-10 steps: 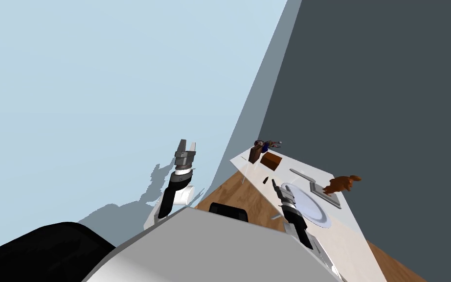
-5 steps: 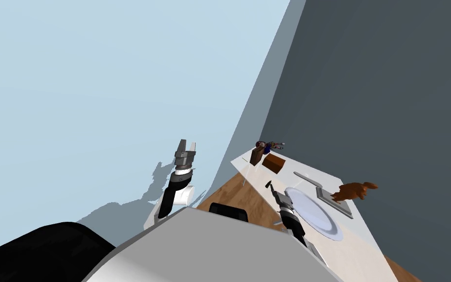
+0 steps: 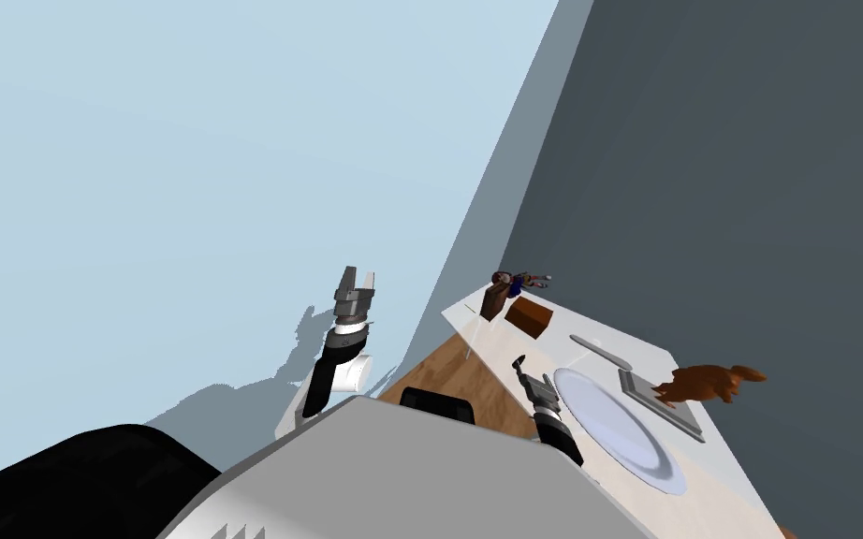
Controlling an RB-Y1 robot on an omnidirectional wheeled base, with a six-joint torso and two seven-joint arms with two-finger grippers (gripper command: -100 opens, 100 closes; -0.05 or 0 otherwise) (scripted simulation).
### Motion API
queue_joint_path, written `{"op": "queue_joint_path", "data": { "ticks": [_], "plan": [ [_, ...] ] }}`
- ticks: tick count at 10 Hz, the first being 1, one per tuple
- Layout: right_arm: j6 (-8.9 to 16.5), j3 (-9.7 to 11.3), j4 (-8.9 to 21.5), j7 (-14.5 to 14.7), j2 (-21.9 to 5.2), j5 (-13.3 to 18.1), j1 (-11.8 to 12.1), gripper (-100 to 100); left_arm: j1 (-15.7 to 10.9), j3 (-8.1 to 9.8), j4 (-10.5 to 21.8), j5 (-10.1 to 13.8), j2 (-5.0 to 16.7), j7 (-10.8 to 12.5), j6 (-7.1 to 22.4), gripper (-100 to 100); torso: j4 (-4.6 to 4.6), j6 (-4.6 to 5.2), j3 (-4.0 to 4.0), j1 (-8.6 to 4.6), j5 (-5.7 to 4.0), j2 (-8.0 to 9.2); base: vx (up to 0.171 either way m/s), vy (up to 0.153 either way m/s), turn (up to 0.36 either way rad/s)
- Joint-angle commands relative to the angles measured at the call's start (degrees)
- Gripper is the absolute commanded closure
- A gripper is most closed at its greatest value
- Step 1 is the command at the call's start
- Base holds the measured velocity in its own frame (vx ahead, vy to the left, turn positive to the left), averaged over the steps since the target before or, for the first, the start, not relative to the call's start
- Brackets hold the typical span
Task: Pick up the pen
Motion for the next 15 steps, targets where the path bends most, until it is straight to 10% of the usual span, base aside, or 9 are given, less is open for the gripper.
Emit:
{"op": "queue_joint_path", "data": {
  "ticks": [1, 6, 7, 8, 15],
  "plan": [
    [-1.1, -0.7, 2.6, 1.4, 0.3, 0.5, -0.4, -100, 0.0, 0.00, 0.0, 0.0, 0.0, 0.0, 0.0, 0, 0.00, 0.00, 0.00, 0.00, 0.00, 0.00, 0.052, -0.013, 0.014],
    [-2.5, -1.8, 6.2, 3.5, 1.3, 1.4, -1.0, -100, 0.0, 0.00, 0.0, 0.0, 0.0, 0.0, 0.0, 0, -0.01, 0.00, -0.01, -0.05, -0.01, -0.03, 0.063, -0.030, 0.011],
    [-2.7, -1.8, 6.4, 3.6, 1.3, 1.4, -1.1, 0, 0.0, 0.00, 0.0, 0.0, 0.0, 0.0, 0.0, 0, 0.01, 0.00, 0.04, 0.00, 0.00, 0.07, 0.000, 0.000, 0.000],
    [-3.9, 1.1, 4.5, 4.0, 2.0, 2.8, 1.8, -100, 0.0, 0.00, 0.0, 0.0, 0.0, 0.0, 0.0, 0, 0.03, 0.00, 0.08, 0.04, 0.01, 0.15, 0.102, -0.062, -0.371],
    [-6.4, 7.8, 0.9, 4.8, 3.6, 5.6, 7.4, -100, 0.0, 0.01, 0.0, 0.0, 0.0, 0.0, 0.0, 0, -0.07, 0.00, -0.19, -0.31, -0.07, -0.32, 0.121, -0.072, -0.227]
  ]
}}
